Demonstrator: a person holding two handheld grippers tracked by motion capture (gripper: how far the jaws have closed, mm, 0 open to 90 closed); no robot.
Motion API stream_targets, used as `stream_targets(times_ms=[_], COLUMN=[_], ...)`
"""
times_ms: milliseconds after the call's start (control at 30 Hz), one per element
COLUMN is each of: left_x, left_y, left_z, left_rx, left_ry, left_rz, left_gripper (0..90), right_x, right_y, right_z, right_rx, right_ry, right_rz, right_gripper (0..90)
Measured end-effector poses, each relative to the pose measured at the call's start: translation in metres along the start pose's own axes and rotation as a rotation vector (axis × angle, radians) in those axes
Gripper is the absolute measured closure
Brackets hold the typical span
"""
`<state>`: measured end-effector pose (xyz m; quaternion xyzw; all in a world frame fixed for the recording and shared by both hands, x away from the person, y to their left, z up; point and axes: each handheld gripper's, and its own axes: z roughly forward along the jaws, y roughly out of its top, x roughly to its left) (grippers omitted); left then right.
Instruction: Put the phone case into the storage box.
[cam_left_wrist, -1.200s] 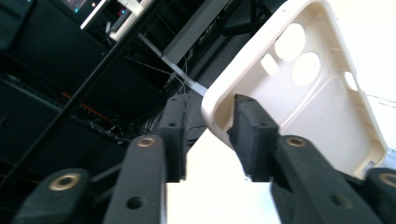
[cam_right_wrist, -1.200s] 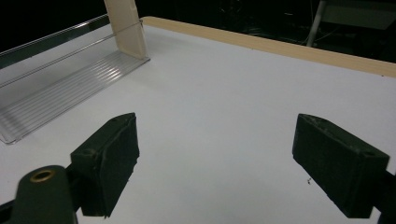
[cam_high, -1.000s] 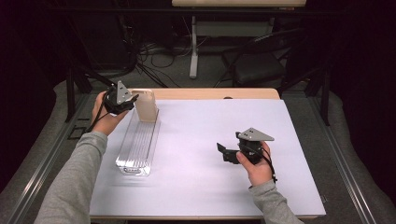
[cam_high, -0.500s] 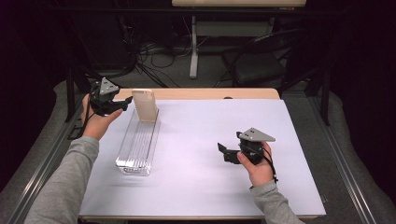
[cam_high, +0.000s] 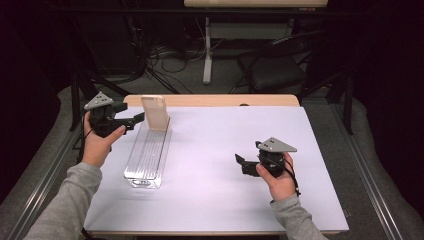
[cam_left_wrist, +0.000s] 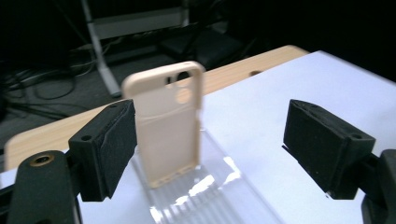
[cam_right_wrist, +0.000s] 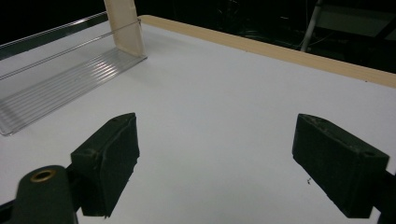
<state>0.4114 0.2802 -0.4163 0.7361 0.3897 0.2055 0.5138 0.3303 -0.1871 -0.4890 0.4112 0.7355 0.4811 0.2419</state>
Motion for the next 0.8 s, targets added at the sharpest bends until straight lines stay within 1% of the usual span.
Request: stream_targets(times_ms=[100,167,233,333,367,467,567,633,700,767,800], left_x=[-0.007,-0.012,-0.016,-0.019,-0.020,-0.024,-0.027,-0.031,-0.035,-0.038,-0.040], left_y=[-0.004,-0.007,-0.012,-0.017,-0.018,-0.025,-0.029,-0.034,-0.039,-0.043,-0.045], left_z=[-0.007,-0.012,-0.018,-0.023,-0.025,-0.030,-0.034,-0.037,-0.038,-0.039,-0.039], left_rx=[-0.022,-0.030,-0.046,-0.067,-0.071,-0.061,-0.052,-0.063,-0.067,-0.065,-0.060], left_ry=[-0.025,-0.030,-0.044,-0.056,-0.048,-0.035,-0.044,-0.046,-0.048,-0.045,-0.040], left_rz=[-0.011,-0.023,-0.043,-0.056,-0.062,-0.054,-0.041,-0.049,-0.045,-0.036,-0.024], left_gripper=[17.6,17.3,17.0,16.9,16.6,15.3,13.4,10.9,10.5,10.1,10.0], right_x=[-0.001,-0.001,-0.002,-0.002,-0.002,-0.002,-0.002,-0.003,-0.003,-0.002,-0.002], right_y=[-0.001,-0.001,-0.002,-0.004,-0.004,-0.006,-0.008,-0.009,-0.010,-0.011,-0.012], right_z=[-0.003,-0.005,-0.007,-0.010,-0.011,-0.014,-0.016,-0.017,-0.019,-0.020,-0.020], right_rx=[-0.002,-0.003,-0.003,0.001,0.002,0.001,0.003,0.005,0.003,0.006,0.007], right_ry=[-0.001,-0.002,-0.004,-0.006,-0.005,-0.005,-0.008,-0.009,-0.011,-0.011,-0.010], right_rz=[-0.009,-0.013,-0.017,-0.021,-0.024,-0.026,-0.030,-0.035,-0.039,-0.036,-0.042], right_gripper=[14.3,14.3,14.2,14.2,14.2,14.2,14.1,14.0,13.6,12.8,11.2])
